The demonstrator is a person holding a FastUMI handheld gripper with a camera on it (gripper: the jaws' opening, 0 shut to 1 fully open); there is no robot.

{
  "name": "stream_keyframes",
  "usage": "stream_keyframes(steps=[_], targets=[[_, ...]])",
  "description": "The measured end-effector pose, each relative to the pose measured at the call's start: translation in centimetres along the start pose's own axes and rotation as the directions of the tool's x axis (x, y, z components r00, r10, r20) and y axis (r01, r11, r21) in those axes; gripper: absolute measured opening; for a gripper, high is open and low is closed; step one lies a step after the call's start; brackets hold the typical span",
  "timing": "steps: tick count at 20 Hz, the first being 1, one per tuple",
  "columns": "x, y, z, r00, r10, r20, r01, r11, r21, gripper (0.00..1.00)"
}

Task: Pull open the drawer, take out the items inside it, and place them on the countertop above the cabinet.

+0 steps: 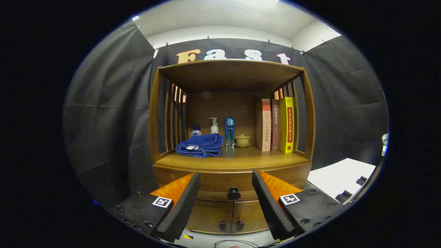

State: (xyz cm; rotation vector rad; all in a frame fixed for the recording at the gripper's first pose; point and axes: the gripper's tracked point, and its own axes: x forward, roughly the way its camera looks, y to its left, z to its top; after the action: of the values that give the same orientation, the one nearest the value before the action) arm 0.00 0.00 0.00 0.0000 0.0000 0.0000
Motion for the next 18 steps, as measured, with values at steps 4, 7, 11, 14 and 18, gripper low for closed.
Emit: stream_keyframes(steps=[4,7,11,14,18], targets=[[-0.04,0.03,0.11,1.000,0.000,0.003,0.000,1.000,-0.001,0.98],[-0.11,-0.11,0.06,1.000,-0.002,0.002,0.002,1.000,-0.002,0.98],[-0.07,-0.07,0.14,1.000,-0.004,0.002,0.004,1.000,-0.004,0.98],[-0.09,-0.01,0.24,1.000,-0.004,0.006,0.004,1.000,-0.005,0.98],[-0.07,0.01,0.22,1.000,-0.003,0.006,0.003,1.000,-0.005,0.98]])
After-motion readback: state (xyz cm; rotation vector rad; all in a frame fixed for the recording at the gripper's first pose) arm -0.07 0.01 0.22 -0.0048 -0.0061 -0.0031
